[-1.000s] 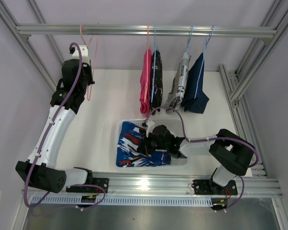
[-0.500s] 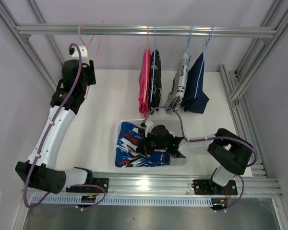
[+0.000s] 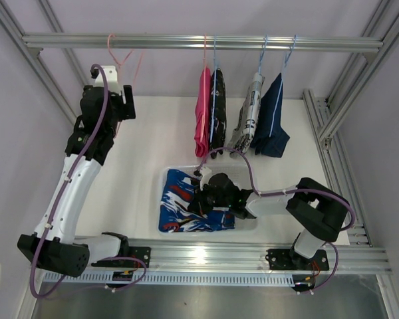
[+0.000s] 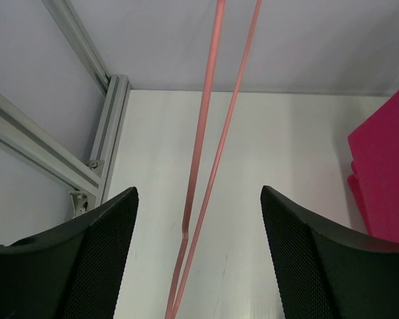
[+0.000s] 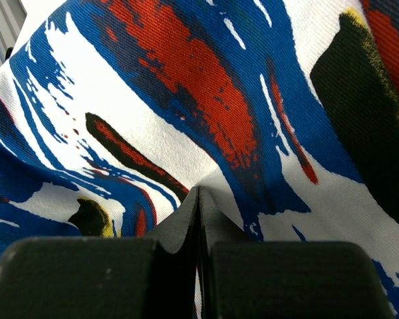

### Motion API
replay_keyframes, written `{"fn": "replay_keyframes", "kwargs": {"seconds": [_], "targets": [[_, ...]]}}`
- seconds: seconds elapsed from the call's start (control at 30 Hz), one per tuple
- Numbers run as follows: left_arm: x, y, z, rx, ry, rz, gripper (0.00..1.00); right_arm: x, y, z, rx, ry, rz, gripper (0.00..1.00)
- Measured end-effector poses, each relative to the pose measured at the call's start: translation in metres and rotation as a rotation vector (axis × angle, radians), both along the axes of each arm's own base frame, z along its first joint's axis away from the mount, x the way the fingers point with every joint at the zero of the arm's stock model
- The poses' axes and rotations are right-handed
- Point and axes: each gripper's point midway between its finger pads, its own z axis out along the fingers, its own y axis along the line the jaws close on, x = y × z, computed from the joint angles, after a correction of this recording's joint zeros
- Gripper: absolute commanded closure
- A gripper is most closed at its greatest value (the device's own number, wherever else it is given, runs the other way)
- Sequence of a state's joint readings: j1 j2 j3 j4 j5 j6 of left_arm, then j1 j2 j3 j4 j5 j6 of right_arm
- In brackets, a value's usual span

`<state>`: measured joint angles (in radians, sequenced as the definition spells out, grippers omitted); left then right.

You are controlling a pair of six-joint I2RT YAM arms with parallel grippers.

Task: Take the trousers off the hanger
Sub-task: Place the hanger at the clothesline.

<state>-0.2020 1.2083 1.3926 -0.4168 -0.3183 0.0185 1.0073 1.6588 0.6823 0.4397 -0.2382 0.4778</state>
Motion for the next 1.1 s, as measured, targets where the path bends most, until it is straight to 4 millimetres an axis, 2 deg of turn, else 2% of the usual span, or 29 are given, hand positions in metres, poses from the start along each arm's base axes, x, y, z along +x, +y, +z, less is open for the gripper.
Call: {"fn": "replay_keyframes", "kwargs": {"seconds": [0.03,0.07,0.13,0.17,0.23,0.27,0.33,0.4,0.47,0.8,0.93,1.1], "targets": [[0.000,-0.001,-0.001,-0.001,0.001,-0.006,0.26,0.000,0.000,0.000,-0.001,0.001,0.000,1.00],[0.001,-0.002,-0.004,-0.001,0.004,-0.011,0.38,0.000,0.000,0.000,0.000,0.001,0.001,1.00],[0.003,-0.004,-0.007,0.001,0.007,-0.020,0.49,0.000,0.001,0.000,0.000,0.001,0.004,1.00],[0.005,-0.005,-0.010,0.005,0.012,-0.027,0.59,0.000,0.001,0.000,0.000,0.001,0.004,1.00],[0.010,-0.008,-0.015,0.008,0.018,-0.040,0.69,0.000,0.002,0.000,0.001,0.002,0.006,1.00],[0.013,-0.010,-0.018,0.009,0.026,-0.045,0.79,0.000,0.002,-0.001,0.000,0.003,0.007,1.00],[0.019,-0.012,-0.026,0.009,0.045,-0.052,0.91,0.000,0.003,-0.001,0.000,0.004,0.008,1.00],[0.024,-0.015,-0.034,0.011,0.066,-0.061,0.97,0.000,0.004,-0.002,-0.002,0.006,0.009,1.00],[0.027,-0.016,-0.036,0.012,0.066,-0.064,0.99,0.000,0.005,-0.003,-0.003,0.008,0.011,1.00],[0.021,-0.015,-0.032,0.013,0.073,-0.064,0.99,0.000,0.008,-0.004,-0.003,0.012,0.019,1.00],[0.016,-0.014,-0.023,0.013,0.085,-0.064,0.99,0.000,0.008,-0.004,-0.003,0.013,0.019,1.00],[0.012,-0.013,0.006,-0.001,0.043,-0.063,0.99,0.000,0.009,-0.006,-0.005,0.016,0.022,1.00]]}}
